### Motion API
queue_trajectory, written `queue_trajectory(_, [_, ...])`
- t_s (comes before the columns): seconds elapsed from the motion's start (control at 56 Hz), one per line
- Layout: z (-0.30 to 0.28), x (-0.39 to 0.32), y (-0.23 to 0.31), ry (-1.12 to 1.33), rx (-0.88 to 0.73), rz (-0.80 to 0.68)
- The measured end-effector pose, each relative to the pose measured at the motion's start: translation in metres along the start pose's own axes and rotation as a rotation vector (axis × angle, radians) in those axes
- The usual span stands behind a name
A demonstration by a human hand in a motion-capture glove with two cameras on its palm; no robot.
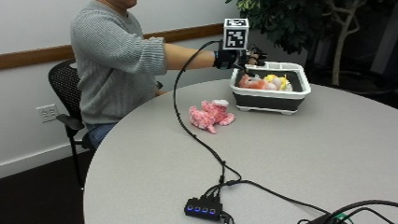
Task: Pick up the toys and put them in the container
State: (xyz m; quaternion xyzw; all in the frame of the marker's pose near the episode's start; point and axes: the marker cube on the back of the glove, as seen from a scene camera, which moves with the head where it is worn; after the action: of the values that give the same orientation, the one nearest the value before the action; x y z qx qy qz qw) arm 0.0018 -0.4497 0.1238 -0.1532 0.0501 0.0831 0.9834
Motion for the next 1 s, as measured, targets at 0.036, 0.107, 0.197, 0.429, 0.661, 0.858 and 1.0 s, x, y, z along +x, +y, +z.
queue_trajectory(0.036, [0.000, 0.005, 0.011, 0.018, -0.003, -0.013])
queue_trajectory(0.107, [-0.004, 0.022, 0.035, 0.050, 0.000, -0.022])
queue_trajectory(0.197, [-0.013, 0.055, 0.067, 0.053, 0.008, 0.005])
queue_trajectory(0.429, [-0.021, 0.139, 0.133, 0.009, 0.033, 0.169])
queue_trajectory(0.661, [0.038, 0.131, 0.132, 0.007, -0.083, 0.153])
queue_trajectory(0.858, [0.138, 0.119, 0.122, 0.188, -0.209, 0.198])
queue_trajectory(1.0, [0.148, 0.117, 0.118, 0.242, -0.144, 0.199])
